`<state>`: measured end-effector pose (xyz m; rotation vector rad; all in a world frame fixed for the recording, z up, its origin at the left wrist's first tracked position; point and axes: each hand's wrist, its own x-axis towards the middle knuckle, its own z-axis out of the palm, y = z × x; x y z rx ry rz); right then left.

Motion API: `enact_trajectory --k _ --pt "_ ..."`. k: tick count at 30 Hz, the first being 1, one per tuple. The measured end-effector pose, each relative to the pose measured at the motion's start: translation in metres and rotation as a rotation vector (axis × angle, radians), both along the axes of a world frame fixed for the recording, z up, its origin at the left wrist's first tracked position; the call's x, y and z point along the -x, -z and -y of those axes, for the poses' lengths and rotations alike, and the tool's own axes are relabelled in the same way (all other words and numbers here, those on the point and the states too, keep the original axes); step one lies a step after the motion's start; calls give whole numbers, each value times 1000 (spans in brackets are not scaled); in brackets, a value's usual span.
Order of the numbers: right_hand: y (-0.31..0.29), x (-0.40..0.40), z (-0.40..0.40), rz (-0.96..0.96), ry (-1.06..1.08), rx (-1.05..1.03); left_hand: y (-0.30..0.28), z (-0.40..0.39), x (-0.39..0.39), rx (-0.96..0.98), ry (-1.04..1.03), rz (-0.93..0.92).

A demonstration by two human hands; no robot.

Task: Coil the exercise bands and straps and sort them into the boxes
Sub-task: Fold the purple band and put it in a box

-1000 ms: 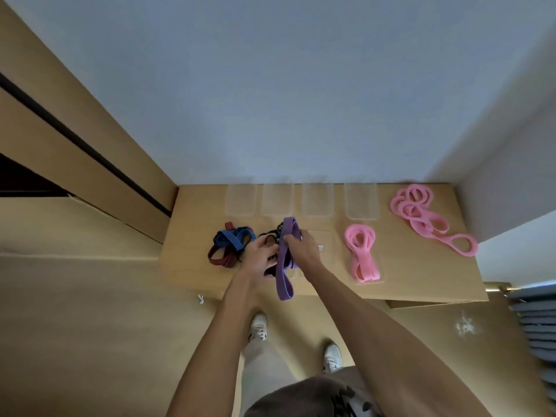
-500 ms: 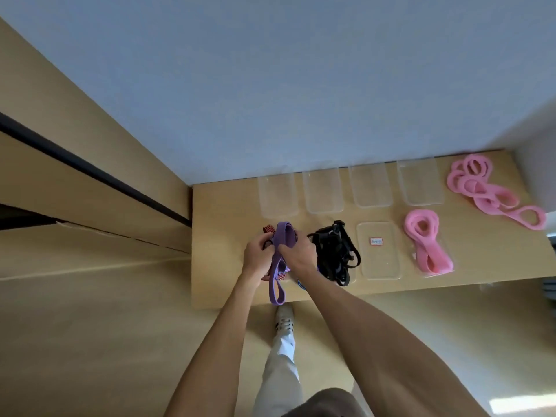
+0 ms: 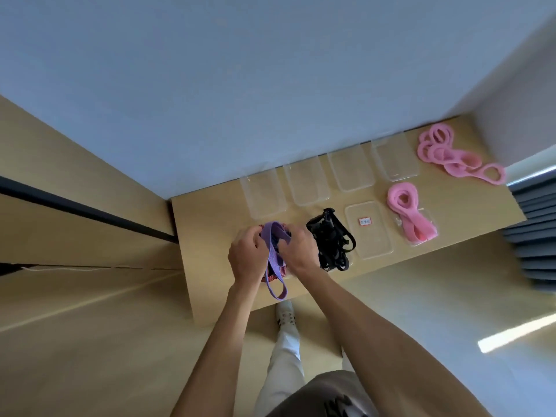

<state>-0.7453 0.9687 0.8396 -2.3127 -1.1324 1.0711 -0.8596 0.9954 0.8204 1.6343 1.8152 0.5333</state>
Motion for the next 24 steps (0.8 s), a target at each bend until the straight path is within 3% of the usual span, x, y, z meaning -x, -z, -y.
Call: enact_trajectory --k 9,17,24 --pt "-49 -101 28 1 139 -121 -56 7 -77 -58 181 134" --pt "-71 -256 95 3 287 -111 -86 50 -246 -3 397 257" --pt "-82 -401 158 31 309 -62 -91 89 -396 -5 571 168"
